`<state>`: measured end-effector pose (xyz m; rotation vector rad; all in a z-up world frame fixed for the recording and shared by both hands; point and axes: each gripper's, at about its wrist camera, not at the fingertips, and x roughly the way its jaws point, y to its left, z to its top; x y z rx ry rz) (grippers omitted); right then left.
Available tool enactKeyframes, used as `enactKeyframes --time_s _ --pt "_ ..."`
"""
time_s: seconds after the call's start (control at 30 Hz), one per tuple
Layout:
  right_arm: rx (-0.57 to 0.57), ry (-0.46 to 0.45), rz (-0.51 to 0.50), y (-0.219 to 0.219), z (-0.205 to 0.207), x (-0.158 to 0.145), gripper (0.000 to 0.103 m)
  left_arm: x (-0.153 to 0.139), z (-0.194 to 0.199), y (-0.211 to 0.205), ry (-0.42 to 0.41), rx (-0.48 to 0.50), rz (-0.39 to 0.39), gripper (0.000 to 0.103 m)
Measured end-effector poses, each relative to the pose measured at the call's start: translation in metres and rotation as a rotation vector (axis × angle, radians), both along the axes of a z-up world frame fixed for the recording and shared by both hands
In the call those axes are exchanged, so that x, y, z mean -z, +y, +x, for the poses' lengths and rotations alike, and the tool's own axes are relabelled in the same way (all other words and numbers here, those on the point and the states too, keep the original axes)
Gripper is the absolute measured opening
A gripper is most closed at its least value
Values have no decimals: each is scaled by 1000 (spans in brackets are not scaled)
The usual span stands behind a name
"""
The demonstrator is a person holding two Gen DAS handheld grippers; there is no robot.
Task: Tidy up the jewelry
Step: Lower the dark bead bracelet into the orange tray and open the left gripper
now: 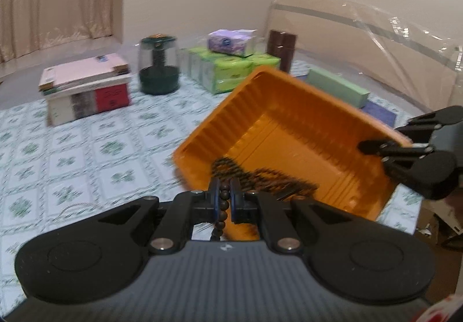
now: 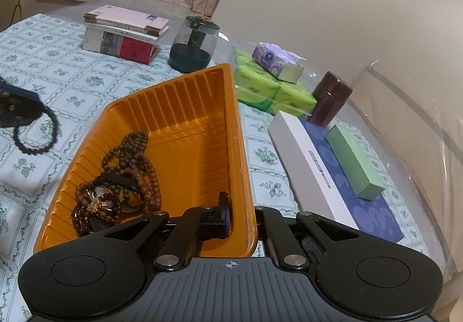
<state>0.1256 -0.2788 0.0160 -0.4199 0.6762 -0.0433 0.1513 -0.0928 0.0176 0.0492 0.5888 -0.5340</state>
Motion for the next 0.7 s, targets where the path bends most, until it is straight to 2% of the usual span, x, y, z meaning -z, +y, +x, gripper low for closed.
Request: enactKeyframes --time_s 0.33,0.7 --pt "-1 -1 7 -1 0 0 4 -4 -5 -55 -27 160 -13 6" --pt "2 1 15 -3 0 0 4 11 -6 -83 -14 226 23 6"
